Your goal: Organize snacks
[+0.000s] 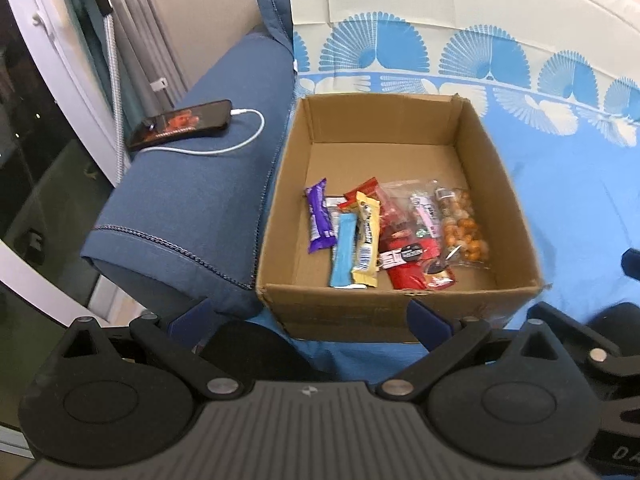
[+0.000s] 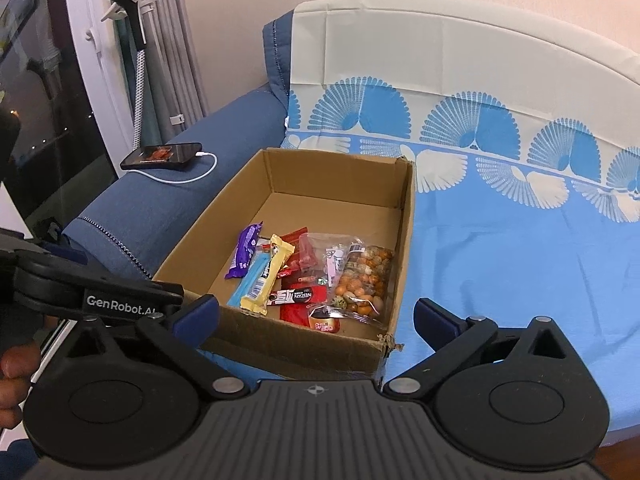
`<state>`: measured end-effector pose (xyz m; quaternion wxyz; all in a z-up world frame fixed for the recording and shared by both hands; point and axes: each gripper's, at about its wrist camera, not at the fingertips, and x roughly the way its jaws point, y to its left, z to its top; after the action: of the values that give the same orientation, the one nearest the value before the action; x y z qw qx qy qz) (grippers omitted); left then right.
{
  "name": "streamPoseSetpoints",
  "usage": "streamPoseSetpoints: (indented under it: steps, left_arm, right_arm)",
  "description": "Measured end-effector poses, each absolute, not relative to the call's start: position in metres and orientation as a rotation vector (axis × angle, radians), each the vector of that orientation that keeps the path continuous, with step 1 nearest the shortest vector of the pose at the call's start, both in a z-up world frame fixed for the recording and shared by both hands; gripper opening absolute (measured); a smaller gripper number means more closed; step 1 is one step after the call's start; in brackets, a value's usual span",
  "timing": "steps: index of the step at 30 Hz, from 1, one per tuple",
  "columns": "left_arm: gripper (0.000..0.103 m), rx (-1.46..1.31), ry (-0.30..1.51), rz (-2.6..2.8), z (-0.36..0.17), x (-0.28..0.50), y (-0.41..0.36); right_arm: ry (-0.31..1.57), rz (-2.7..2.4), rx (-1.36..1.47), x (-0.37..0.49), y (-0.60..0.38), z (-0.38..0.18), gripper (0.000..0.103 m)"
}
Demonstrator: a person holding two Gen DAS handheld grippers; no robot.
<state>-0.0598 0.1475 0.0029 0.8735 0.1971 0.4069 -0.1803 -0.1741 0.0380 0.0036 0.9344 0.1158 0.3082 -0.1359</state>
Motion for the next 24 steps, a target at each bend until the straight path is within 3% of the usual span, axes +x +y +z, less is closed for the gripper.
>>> streamPoseSetpoints:
  steps: [24]
  left_arm:
    - [0.103,0.411,0.886,-0.387,-0.0001,-0.0591,0.1468]
  right_arm:
    - [0.628,-0.272,0.231,-0.1752,0.0372,0.0023,0.103]
